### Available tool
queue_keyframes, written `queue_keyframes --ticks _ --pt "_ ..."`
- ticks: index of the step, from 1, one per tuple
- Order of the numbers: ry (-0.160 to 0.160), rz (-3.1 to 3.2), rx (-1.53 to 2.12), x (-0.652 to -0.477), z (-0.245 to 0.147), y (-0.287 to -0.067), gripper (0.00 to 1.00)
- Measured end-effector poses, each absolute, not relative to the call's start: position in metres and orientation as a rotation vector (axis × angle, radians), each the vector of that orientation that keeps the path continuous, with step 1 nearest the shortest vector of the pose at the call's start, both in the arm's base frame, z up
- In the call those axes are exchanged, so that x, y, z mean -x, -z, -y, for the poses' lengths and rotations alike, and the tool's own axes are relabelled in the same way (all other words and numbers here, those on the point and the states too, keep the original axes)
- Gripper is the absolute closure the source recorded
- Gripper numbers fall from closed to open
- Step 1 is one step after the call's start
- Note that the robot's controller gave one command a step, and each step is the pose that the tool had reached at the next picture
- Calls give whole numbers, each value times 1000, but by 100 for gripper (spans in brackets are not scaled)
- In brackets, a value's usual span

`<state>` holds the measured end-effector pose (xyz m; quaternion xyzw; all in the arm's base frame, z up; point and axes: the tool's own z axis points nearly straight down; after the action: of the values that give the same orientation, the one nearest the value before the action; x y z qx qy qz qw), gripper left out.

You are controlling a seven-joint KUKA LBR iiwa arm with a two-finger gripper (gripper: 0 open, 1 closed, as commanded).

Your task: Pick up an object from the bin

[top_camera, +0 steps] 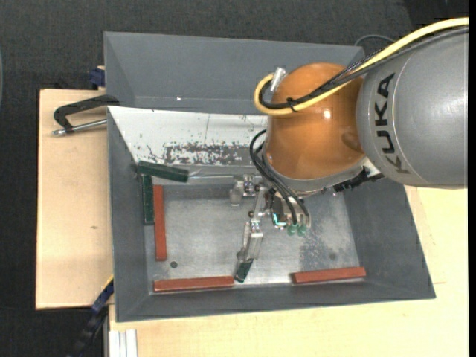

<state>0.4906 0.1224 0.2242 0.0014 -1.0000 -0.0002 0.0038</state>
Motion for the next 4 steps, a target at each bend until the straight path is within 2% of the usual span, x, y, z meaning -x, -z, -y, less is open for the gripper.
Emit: queue_keyframes --ticks 1,2,3,4 --pt "3 3143 -1 -492 -122 -228 0" --pt "3 3148 -89 -496 -117 -179 0" --pt "1 3110 -451 -500 -116 -127 0" --pt "2 3115 -408 -495 -111 -98 0"
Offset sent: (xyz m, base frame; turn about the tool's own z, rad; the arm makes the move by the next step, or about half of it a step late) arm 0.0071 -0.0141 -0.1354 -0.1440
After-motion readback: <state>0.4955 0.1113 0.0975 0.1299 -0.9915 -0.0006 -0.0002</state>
